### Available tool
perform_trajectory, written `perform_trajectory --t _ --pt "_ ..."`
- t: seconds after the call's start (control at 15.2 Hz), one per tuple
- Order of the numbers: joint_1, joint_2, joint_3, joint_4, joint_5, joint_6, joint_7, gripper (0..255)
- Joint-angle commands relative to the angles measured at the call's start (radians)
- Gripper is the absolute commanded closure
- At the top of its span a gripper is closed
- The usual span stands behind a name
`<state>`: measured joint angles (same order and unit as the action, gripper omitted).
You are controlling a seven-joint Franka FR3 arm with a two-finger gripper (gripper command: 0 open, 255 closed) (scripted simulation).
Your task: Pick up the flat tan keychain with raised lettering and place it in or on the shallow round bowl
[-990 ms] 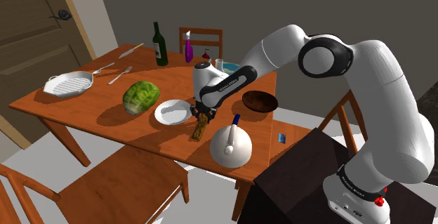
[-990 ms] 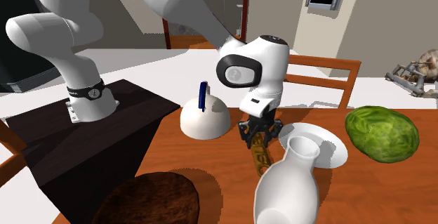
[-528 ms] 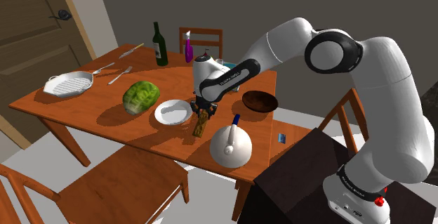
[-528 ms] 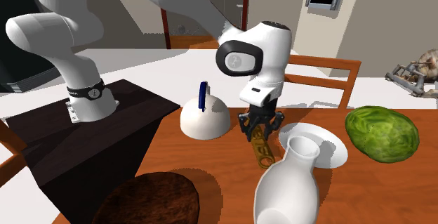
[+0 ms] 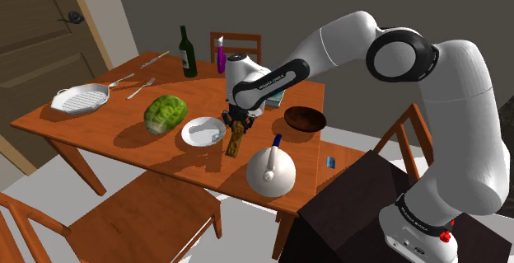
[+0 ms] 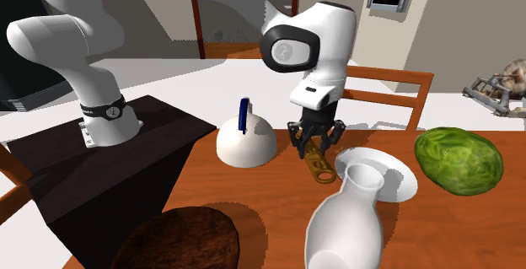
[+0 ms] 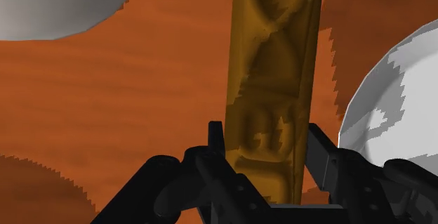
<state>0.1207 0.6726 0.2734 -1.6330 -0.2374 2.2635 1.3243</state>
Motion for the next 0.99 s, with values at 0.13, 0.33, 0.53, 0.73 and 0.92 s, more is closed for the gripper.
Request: perform_trajectory --t 0.13,0.33,0.53,0.73,0.92 --pt "-0.008 -0.039 0.008 -0.003 0.011 -0.035 -0.008 255" --pt "-0.011 -0.062 0.014 0.002 0.019 -0.063 -0.013 255" --pt "-0.032 -0.093 0.015 -0.032 0.026 -0.059 -0.031 255" --pt "-0.09 -0.154 0.012 -0.13 0.04 -0.019 -0.085 255" --pt "-0.146 -0.208 0.007 -0.214 0.055 0.016 -0.145 255"
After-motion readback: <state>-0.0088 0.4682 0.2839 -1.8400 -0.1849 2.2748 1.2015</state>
